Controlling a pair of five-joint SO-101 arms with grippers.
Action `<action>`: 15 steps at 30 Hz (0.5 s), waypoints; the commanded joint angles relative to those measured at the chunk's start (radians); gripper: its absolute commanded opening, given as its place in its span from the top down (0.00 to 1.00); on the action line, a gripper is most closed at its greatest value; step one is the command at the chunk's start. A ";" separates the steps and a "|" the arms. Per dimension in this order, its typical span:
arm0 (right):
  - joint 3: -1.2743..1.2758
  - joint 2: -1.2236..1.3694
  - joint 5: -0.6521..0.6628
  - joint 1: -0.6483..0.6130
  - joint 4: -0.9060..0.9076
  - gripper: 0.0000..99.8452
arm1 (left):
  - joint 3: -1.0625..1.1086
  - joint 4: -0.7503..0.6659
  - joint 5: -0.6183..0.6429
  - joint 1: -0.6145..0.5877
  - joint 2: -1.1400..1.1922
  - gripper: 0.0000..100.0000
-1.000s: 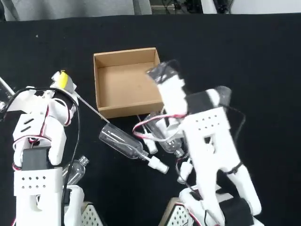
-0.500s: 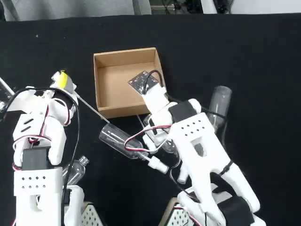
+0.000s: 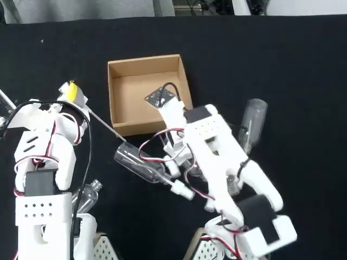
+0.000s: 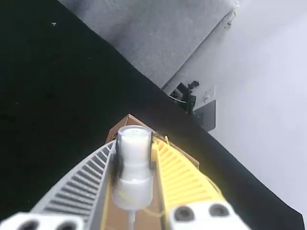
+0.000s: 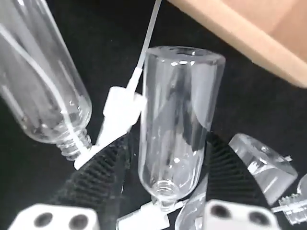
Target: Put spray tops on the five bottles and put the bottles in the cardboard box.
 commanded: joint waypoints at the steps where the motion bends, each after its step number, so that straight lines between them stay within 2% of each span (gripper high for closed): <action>1: -0.058 0.024 0.012 0.029 -0.041 0.79 | -0.022 -0.025 0.002 -0.012 -0.023 0.97; 11: -0.061 0.096 0.012 0.038 -0.057 0.80 | -0.022 -0.023 0.002 -0.012 -0.023 0.97; 15: -0.062 0.119 0.012 0.038 -0.061 0.87 | -0.022 -0.023 0.002 -0.012 -0.023 0.97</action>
